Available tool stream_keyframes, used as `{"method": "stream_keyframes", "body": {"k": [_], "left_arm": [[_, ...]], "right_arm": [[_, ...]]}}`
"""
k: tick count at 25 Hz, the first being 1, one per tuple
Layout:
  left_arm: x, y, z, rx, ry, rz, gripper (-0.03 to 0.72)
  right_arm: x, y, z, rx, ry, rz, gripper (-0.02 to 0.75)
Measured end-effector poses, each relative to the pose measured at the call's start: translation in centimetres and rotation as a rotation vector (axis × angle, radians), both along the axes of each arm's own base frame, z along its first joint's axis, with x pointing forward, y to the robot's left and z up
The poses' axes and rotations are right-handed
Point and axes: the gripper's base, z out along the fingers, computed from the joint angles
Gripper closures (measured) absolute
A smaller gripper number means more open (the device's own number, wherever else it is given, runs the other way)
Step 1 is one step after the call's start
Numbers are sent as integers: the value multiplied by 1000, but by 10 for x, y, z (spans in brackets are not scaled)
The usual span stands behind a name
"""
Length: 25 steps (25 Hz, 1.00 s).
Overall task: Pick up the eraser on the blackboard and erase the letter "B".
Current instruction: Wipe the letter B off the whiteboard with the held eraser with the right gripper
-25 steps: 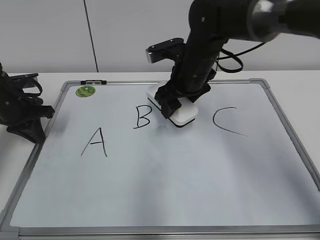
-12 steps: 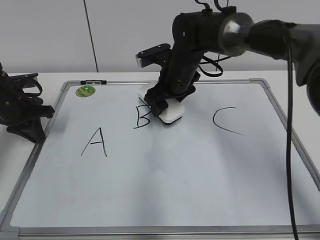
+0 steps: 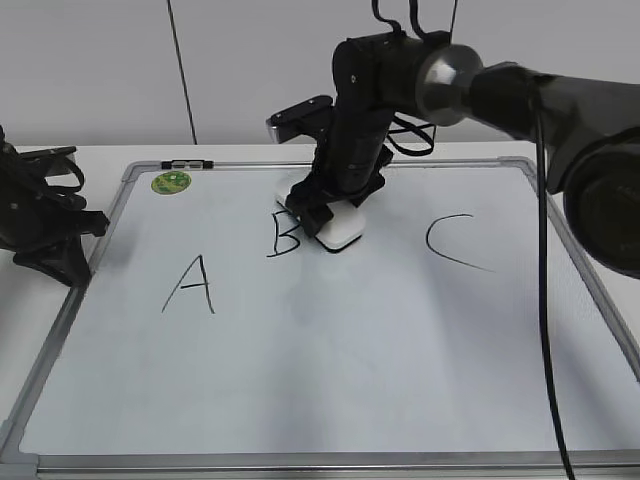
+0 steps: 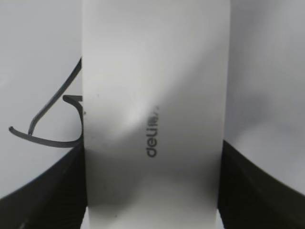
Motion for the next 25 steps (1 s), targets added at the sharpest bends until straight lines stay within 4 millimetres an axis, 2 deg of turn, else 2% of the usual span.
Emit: {"method": "stream_keyframes", "body": {"k": [4,25], "left_arm": [[0,0,0,0,-1,0,656],[1,0,1,0,-2,0,656]], "right_arm": [[1,-1,-12,-27,24,3,197],[7,-1,-13,-44,-43,24,197]]}}
